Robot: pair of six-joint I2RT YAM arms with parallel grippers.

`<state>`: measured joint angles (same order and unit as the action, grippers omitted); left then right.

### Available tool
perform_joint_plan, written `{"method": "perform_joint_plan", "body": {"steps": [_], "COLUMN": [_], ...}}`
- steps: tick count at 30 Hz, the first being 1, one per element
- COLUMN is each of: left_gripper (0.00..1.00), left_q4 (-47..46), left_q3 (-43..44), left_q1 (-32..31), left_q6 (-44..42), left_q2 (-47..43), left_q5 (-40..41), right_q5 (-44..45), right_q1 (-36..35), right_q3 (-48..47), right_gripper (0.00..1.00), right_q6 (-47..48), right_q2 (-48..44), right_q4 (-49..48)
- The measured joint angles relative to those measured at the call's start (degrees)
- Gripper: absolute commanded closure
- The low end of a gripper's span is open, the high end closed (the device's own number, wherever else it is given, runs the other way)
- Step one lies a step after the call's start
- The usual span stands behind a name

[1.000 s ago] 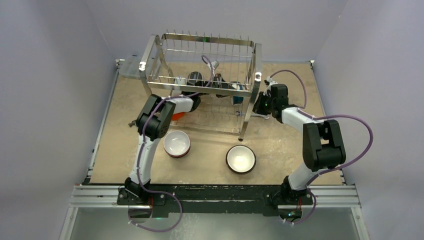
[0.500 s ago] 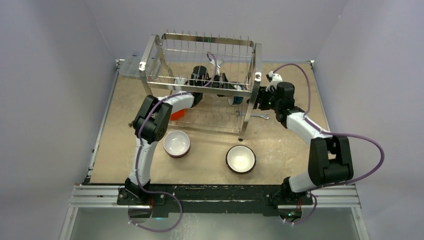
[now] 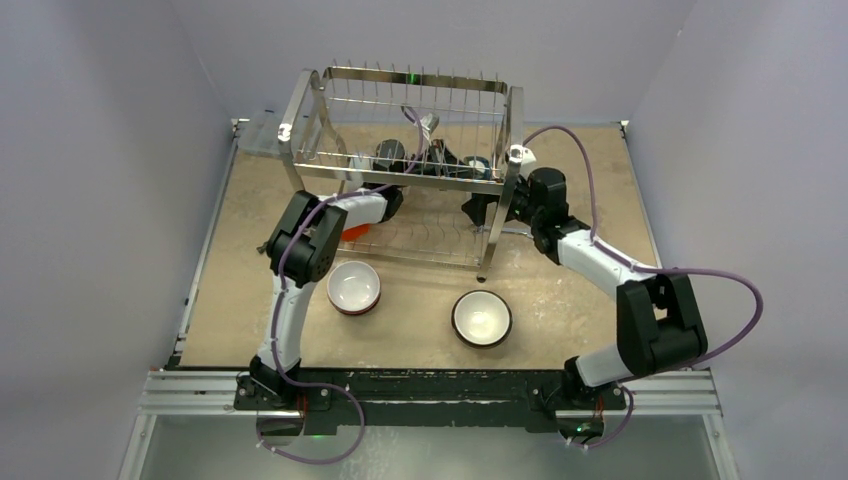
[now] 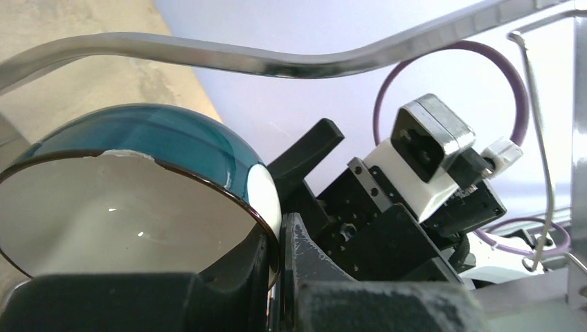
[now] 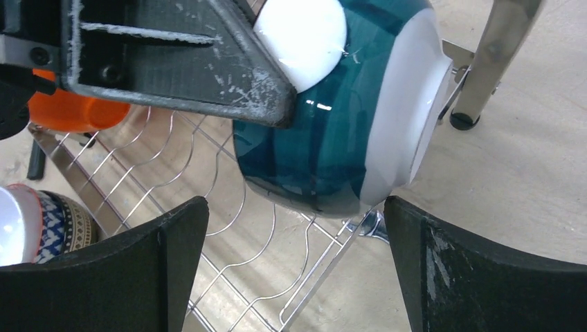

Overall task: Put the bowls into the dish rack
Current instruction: Place the bowl in the dish rack.

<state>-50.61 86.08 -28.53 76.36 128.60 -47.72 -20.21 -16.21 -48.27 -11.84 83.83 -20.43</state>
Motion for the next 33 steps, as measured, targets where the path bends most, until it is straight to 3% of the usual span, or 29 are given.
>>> {"method": "perform_joint_plan", "body": {"steps": [4,13,24,29,33], "left_gripper": [1.00,1.00,1.00,1.00,1.00], "left_q4": [-3.3,-0.5,-2.5,-2.6,-2.5], "left_q3": [-0.8,-2.1,-2.1,-2.1,-2.1], "left_q1": [0.0,0.0,-0.2,-0.4,-0.4], "left_q6": [2.4,1.4,2.6,3.0,3.1], "left_q2": [0.0,0.0,0.0,0.0,0.0], "left_q5": [0.0,0.0,0.0,0.0,0.0], "right_q5": [3.9,11.4,11.3,10.8,10.1], "right_q1": [-1.1,-2.8,-3.7,-3.7,-3.7], "right_q3": [0.0,-0.5,-1.4,-1.7,-1.7], "right_gripper": [0.02,0.02,0.11,0.40,0.84], "right_q6": [0.0,1.6,2.6,2.0,2.3], "right_q2": [0.0,-2.4,1.0,2.1,2.1], "right_q4": [-1.1,-2.7,-2.6,-2.5,-2.6]}}
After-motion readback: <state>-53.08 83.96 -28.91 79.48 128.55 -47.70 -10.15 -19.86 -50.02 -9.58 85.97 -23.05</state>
